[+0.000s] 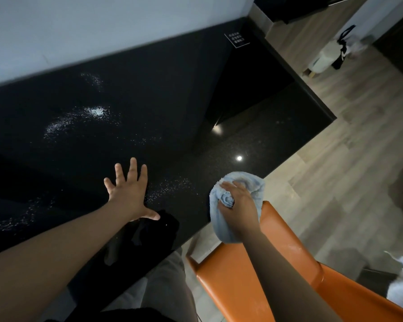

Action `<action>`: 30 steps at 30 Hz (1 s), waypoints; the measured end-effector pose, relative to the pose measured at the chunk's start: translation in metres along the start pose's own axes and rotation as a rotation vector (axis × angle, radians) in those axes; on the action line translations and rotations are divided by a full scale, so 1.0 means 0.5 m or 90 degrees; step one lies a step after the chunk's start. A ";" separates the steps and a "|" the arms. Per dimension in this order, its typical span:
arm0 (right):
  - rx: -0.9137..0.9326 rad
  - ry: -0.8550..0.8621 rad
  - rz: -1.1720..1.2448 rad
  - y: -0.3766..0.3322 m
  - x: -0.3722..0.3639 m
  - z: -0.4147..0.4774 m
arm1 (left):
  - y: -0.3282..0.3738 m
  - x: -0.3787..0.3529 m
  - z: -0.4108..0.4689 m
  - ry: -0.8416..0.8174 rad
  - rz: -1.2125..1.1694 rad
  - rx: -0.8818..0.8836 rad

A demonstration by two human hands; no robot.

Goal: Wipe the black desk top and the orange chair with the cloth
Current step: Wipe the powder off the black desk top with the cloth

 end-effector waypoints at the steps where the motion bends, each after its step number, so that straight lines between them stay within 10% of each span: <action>1: -0.003 0.000 0.007 0.005 0.002 -0.011 | 0.001 0.000 0.000 0.001 0.001 0.000; 15: -0.159 0.059 0.151 0.071 -0.017 -0.084 | 0.001 -0.003 0.001 0.023 0.005 0.003; 30: 0.032 0.122 0.070 -0.108 0.088 -0.002 | -0.054 0.045 -0.009 0.071 -0.043 0.022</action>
Point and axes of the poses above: each hand's wrist, its own z-axis towards the middle knuckle, its own x-axis out of the back of the hand, y = z × x, the point moved 1 cm from there along z, towards the middle knuckle, and after that the axes turned 8 degrees about z, right-handed, at the moved point
